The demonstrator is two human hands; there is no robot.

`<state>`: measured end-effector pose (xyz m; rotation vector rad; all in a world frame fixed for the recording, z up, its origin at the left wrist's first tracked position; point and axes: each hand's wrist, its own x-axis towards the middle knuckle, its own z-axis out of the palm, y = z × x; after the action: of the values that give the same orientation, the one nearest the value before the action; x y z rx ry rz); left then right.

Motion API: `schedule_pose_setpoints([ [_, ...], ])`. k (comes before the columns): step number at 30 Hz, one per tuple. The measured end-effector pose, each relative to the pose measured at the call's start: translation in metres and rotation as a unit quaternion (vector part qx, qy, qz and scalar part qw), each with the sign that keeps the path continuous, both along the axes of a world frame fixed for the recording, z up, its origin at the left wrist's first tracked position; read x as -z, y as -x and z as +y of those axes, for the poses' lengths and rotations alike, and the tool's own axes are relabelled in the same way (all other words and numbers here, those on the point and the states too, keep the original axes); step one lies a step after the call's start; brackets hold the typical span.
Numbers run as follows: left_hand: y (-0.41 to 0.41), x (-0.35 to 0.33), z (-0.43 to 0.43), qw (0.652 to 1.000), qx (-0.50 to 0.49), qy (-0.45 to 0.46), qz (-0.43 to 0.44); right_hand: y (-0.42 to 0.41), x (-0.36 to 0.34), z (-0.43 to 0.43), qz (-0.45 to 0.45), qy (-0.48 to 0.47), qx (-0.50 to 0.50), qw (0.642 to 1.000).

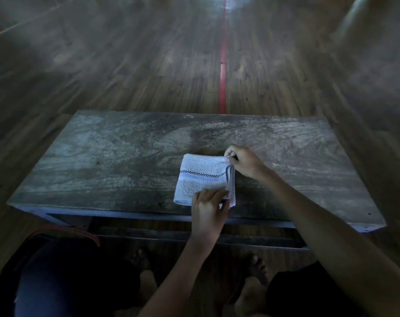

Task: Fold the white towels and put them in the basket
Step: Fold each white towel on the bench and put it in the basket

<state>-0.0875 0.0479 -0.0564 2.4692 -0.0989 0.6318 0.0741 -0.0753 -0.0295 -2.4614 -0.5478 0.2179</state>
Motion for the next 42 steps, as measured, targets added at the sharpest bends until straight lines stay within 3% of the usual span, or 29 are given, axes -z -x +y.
schedule_pose_setpoints([
  [8,0.001,0.011,0.000,0.996,0.032,-0.058,0.052,0.004,0.009,-0.004,0.009,0.018,0.047,0.999],
  [13,-0.017,-0.012,0.044,0.998,-0.007,-0.055,0.024,0.014,0.001,-0.005,-0.071,0.011,0.113,0.991],
  [17,-0.060,-0.024,0.084,0.978,0.027,-0.137,0.152,0.057,-0.006,0.013,-0.105,0.070,0.152,0.980],
  [21,-0.086,-0.014,0.094,0.936,0.144,-0.257,0.194,0.111,0.010,0.034,-0.028,0.114,0.128,0.985],
  [23,-0.087,-0.007,0.097,0.918,0.156,-0.296,0.212,0.122,0.022,0.034,-0.004,0.136,0.105,0.985],
  [31,-0.033,-0.021,0.091,0.910,0.022,-0.368,0.192,0.055,0.002,0.010,0.053,0.178,-0.014,0.983],
  [35,-0.005,-0.035,0.078,0.911,0.030,-0.320,0.258,0.037,-0.012,0.018,0.002,0.176,-0.027,0.984],
  [39,-0.011,-0.043,0.081,0.924,0.017,-0.313,0.219,0.047,-0.021,0.018,-0.078,0.173,-0.026,0.981],
  [42,-0.031,-0.046,0.092,0.928,0.035,-0.292,0.227,0.059,-0.016,0.010,-0.066,0.182,-0.040,0.980],
])
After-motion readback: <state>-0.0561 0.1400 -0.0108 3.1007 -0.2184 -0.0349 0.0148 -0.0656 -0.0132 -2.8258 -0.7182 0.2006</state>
